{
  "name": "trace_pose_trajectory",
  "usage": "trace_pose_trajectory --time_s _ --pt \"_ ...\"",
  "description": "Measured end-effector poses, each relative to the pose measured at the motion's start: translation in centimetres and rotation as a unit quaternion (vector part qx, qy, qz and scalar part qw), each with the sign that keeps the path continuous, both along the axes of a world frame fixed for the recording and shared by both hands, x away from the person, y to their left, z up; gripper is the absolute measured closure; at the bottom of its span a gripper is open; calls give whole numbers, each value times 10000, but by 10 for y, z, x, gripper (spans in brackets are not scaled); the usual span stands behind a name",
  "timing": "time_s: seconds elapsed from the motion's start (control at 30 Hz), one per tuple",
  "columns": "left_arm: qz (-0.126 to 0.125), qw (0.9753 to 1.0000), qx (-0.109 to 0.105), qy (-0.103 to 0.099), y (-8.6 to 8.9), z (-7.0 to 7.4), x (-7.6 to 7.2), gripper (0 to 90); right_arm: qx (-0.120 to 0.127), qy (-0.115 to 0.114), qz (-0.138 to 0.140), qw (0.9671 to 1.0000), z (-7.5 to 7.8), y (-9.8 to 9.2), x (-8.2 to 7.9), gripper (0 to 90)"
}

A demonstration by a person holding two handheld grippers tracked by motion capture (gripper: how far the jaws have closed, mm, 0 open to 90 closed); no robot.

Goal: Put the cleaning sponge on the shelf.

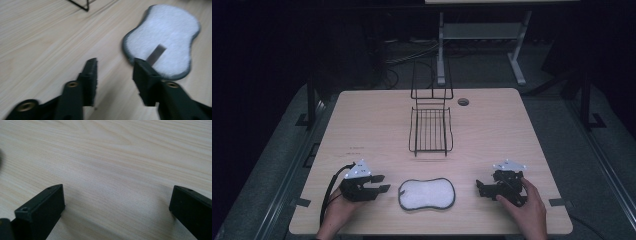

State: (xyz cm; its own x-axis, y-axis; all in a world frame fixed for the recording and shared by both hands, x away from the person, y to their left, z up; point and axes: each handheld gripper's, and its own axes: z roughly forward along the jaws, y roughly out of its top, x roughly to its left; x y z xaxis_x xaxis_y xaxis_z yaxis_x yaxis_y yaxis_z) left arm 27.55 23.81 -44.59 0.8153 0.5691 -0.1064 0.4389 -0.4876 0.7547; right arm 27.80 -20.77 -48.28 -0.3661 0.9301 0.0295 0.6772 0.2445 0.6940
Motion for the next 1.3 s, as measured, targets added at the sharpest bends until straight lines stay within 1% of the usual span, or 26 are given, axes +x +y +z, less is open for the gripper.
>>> trace_pose_trajectory --time_s 0.1,0.23,0.33,0.4,0.57,0.67,0.77,0.87,0.97,1.0,1.1,1.3 --pt "-170 9998 -56 45 -9 4 -1 686 0 2 -1 10000 0 0 0 0" --pt "-377 9992 -95 18 -21 7 -4 786 0 2 -2 10000 0 0 0 0" --pt "-538 9985 -92 72 -30 9 -6 849 0 0 1 10000 0 0 0 0" --pt "-642 9977 -133 153 -36 9 -7 894 0 0 0 10000 0 0 0 0" --pt "-942 9951 -79 297 -52 7 -13 896 -1 -1 2 10000 0 0 0 0" --pt "-1125 9928 -80 410 -63 3 -16 896 -1 -1 1 10000 0 0 0 0" --pt "-1300 9902 5 502 -72 -1 -20 895 -2 0 2 10000 0 0 0 0" --pt "-1366 9891 104 545 -76 -4 -22 895 0 0 1 10000 0 0 0 0" --pt "-1355 9889 134 587 -76 -6 -21 895 0 0 2 10000 0 0 0 0" --pt "-1310 9895 104 610 -75 -7 -21 895 -1 1 1 10000 0 0 0 0" --pt "-1277 9899 174 593 -72 -7 -19 895 -1 0 1 10000 0 0 0 0" --pt "-1127 9916 196 602 -66 -7 -15 895 -2 -1 2 10000 0 0 0 0"
